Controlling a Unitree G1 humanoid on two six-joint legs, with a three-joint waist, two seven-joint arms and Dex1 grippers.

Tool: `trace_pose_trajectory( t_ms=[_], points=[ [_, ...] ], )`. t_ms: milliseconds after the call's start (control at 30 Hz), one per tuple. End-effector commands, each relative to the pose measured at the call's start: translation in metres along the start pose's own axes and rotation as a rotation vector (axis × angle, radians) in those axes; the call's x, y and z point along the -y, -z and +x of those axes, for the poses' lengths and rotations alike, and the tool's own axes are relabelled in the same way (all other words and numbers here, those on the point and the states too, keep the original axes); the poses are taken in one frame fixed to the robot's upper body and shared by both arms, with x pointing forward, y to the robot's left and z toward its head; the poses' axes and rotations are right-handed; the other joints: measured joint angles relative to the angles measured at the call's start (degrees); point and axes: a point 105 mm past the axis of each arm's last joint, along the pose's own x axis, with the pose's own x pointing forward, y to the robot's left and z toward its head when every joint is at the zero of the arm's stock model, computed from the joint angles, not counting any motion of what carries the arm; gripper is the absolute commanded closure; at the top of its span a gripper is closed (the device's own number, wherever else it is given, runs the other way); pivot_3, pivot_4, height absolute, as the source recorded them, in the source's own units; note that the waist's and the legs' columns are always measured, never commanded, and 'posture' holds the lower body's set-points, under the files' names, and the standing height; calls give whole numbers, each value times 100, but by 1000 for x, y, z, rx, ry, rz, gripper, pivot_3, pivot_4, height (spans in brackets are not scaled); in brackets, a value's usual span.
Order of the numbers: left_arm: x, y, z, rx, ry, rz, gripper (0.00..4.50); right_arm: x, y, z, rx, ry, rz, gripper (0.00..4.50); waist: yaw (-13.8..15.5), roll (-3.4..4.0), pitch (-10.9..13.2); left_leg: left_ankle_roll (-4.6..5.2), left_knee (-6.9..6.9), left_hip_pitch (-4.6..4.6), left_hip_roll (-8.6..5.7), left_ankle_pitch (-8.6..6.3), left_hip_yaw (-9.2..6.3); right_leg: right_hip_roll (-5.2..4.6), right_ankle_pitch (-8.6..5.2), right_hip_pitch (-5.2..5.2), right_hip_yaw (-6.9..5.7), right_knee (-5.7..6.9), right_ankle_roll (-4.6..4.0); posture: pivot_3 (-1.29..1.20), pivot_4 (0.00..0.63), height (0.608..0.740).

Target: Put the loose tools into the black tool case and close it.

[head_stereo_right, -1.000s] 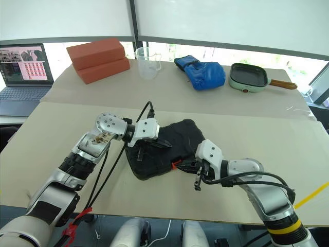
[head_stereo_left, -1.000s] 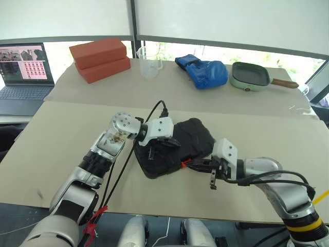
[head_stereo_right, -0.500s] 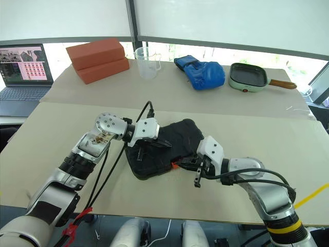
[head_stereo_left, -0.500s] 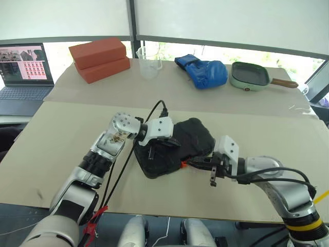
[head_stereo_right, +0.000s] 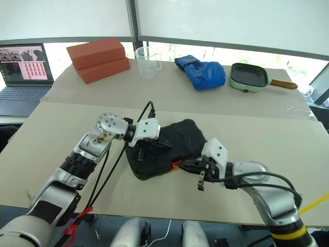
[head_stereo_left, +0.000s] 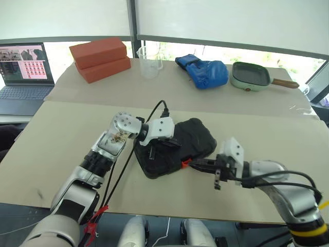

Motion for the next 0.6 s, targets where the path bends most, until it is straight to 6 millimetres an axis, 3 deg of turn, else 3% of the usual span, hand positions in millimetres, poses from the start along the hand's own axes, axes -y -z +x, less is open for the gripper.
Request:
trace_pose_trajectory(
  t_ms=[33, 200, 433, 600],
  points=[
    [10, 15, 6, -60, 46, -28, 4482, 3, 6, 4, -30, 25, -57, 4500, -7, 0, 0, 0, 1, 0, 0, 0, 0, 0, 0, 0, 0, 1, 0, 0, 150, 738],
    [11, 14, 9, -63, 60, -17, 4482, 18, 16, 19, -66, 66, -89, 4500, -14, 0, 0, 0, 0, 1, -2, 0, 2, 4, -1, -3, 1, 2, -1, 0, 150, 738],
    [13, 16, 12, -67, 75, -18, 4482, 49, -4, 38, 5, 164, -107, 4500, -14, 0, 0, 0, 1, 0, -4, 0, 3, 6, 0, -3, 0, 1, -1, 0, 150, 738],
    [15, 17, 14, -67, 76, -22, 4482, 47, -17, 38, 59, 149, -63, 4500, -68, 0, 0, -2, 1, 1, -1, 1, 4, 8, 2, -6, 3, 8, -4, 0, 150, 738]
  ],
)
